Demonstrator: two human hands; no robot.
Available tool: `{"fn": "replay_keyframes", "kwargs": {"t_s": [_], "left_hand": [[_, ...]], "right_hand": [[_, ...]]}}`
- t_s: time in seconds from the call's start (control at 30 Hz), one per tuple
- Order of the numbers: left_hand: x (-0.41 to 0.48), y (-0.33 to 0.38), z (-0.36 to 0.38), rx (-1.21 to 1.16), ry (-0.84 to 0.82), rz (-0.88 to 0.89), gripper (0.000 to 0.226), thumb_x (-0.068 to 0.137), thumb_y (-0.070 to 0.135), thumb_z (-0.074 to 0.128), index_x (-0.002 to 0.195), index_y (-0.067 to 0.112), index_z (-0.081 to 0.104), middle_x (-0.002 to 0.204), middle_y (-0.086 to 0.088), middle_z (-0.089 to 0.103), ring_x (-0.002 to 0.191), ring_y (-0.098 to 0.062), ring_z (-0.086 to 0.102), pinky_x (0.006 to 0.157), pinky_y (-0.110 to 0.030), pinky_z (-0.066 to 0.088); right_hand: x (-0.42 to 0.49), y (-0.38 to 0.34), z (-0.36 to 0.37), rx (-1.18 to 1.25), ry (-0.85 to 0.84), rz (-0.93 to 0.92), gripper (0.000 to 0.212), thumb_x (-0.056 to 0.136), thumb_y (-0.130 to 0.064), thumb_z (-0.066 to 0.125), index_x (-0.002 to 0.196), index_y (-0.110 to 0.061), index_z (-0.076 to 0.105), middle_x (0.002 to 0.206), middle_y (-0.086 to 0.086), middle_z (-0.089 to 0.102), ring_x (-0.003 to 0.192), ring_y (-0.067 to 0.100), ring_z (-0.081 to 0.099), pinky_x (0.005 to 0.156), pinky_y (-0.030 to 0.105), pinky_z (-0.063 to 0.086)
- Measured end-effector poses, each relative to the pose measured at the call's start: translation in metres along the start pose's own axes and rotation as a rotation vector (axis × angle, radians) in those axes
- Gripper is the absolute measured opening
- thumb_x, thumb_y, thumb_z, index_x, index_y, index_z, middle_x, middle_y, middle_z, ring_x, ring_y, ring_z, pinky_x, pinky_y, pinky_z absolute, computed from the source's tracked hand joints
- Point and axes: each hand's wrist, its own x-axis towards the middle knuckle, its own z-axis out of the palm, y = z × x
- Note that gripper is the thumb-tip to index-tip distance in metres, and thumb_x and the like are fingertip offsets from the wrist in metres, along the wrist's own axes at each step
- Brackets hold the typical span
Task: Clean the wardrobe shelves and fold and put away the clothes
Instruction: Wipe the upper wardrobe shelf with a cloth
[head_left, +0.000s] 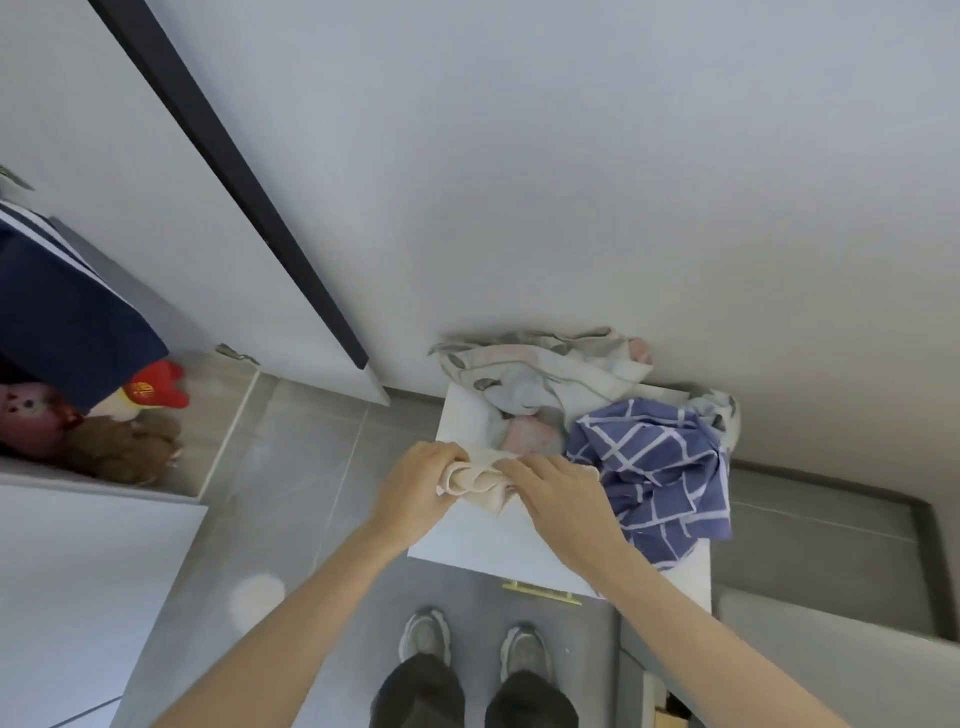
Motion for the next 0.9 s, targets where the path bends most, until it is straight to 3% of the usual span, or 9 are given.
{"fn": "replay_keyframes", "kwargs": {"t_s": [0.1,0.23,0.33,0.4,0.5,0.57,0.67,0.77,0.9], "left_hand": [[-0.006,-0.046,0.044,0.081,-0.116,-0.071,0.037,0.078,-0.006,0.060,0.104,0.019,0.066,0.105,0.007,0.065,0.099,-0.017,0.059,0.077,-0.025,0.044],[-0.025,-0.081,0.083,0.080,-0.334,-0.155,0.062,0.083,-0.009,0.052,0.136,0.023,0.052,0.146,0.006,0.043,0.135,-0.016,0.038,0.109,-0.026,0.032],[-0.029,-0.082,0.106,0.117,-0.266,-0.137,0.057,0.091,0.003,0.049,0.141,0.030,0.044,0.152,0.004,0.032,0.140,-0.018,0.029,0.113,-0.029,0.031],[-0.024,-0.082,0.122,0.193,-0.200,-0.125,0.052,0.095,0.020,0.051,0.145,0.030,0.039,0.152,-0.004,0.028,0.142,-0.024,0.025,0.114,-0.036,0.032],[-0.007,-0.080,0.135,0.343,-0.234,-0.174,0.062,0.098,0.031,0.047,0.152,0.032,0.017,0.159,-0.012,0.005,0.147,-0.035,-0.003,0.119,-0.051,0.011],[0.004,-0.076,0.139,0.399,-0.227,-0.209,0.066,0.099,0.026,0.045,0.153,0.034,0.009,0.160,-0.010,-0.005,0.147,-0.034,-0.013,0.116,-0.054,-0.001],[0.011,-0.062,0.139,0.388,-0.127,-0.232,0.065,0.096,0.016,0.048,0.152,0.031,0.020,0.161,-0.008,0.003,0.149,-0.029,-0.006,0.117,-0.052,-0.003],[0.010,-0.045,0.140,0.299,-0.025,-0.184,0.053,0.093,0.018,0.054,0.143,0.027,0.041,0.153,-0.005,0.031,0.142,-0.026,0.025,0.115,-0.042,0.023],[0.016,-0.026,0.150,0.294,-0.135,-0.232,0.050,0.096,0.029,0.048,0.144,0.033,0.036,0.153,0.002,0.026,0.140,-0.022,0.025,0.113,-0.044,0.026]], "right_hand": [[-0.013,0.008,0.065,0.000,-0.101,0.010,0.039,0.085,-0.021,0.041,0.119,-0.027,0.059,0.109,-0.004,0.066,0.074,0.024,0.062,0.055,0.036,0.051],[-0.023,0.016,0.119,0.034,-0.374,0.208,0.049,0.099,-0.027,0.027,0.147,-0.026,0.037,0.158,0.000,0.027,0.132,0.035,0.043,0.095,0.042,0.048],[-0.023,0.024,0.143,0.028,-0.361,0.237,0.062,0.094,-0.011,0.047,0.150,-0.031,0.030,0.163,-0.002,0.010,0.127,0.033,0.047,0.081,0.037,0.052],[-0.018,0.029,0.151,0.067,-0.462,0.268,0.074,0.092,-0.001,0.042,0.153,-0.036,0.018,0.163,-0.009,-0.005,0.127,0.028,0.040,0.081,0.035,0.048],[-0.004,0.038,0.141,0.208,-0.531,0.333,0.072,0.091,0.001,0.038,0.150,-0.039,0.026,0.161,-0.018,0.003,0.131,0.024,0.038,0.090,0.034,0.045],[0.000,0.042,0.124,0.208,-0.444,0.343,0.060,0.093,-0.005,0.040,0.145,-0.036,0.037,0.158,-0.016,0.024,0.128,0.023,0.045,0.093,0.036,0.046],[-0.005,0.046,0.090,0.125,-0.063,0.276,0.043,0.089,-0.006,0.052,0.127,-0.025,0.059,0.130,-0.007,0.059,0.111,0.023,0.055,0.081,0.038,0.051],[-0.016,0.063,0.054,0.058,0.222,0.256,0.033,0.084,-0.002,0.061,0.113,-0.016,0.066,0.119,-0.002,0.065,0.103,0.024,0.057,0.082,0.038,0.052],[-0.028,0.095,0.017,-0.059,0.297,0.371,0.034,0.083,-0.004,0.067,0.116,-0.013,0.065,0.129,0.006,0.061,0.109,0.028,0.052,0.082,0.044,0.051]]}}
